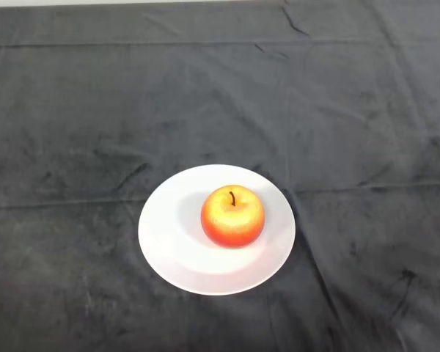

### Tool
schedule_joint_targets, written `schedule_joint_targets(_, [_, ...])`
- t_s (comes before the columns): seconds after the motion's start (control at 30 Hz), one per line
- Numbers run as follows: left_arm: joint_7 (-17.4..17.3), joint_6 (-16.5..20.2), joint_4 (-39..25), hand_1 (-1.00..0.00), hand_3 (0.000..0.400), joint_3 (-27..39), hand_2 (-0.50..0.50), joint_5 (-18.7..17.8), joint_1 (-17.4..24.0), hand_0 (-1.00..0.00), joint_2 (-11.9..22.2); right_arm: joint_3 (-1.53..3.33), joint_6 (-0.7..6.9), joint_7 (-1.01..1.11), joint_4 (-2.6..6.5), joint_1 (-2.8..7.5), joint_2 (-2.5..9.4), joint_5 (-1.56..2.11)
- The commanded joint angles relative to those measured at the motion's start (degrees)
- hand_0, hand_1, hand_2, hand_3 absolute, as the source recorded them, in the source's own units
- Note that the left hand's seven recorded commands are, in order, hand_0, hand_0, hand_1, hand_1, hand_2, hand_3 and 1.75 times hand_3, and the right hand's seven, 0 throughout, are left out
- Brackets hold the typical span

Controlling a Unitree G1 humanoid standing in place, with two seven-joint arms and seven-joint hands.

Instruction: Move the apple to the plate

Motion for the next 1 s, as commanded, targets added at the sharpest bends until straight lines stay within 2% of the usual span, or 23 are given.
schedule_joint_targets(0.03, [0.6,-1.6,2.7,0.00,0.000,1.4,0.00,-0.6,0.1,0.00,5.1,-0.90,-0.36,0.19,-1.14,-1.34,-1.33,0.83])
schedule_joint_targets(1.0, [-0.8,-3.4,9.2,0.00,0.000,7.3,0.00,-3.3,0.5,0.00,7.9,-1.00,-0.44,0.35,-0.78,-1.47,-1.45,0.83])
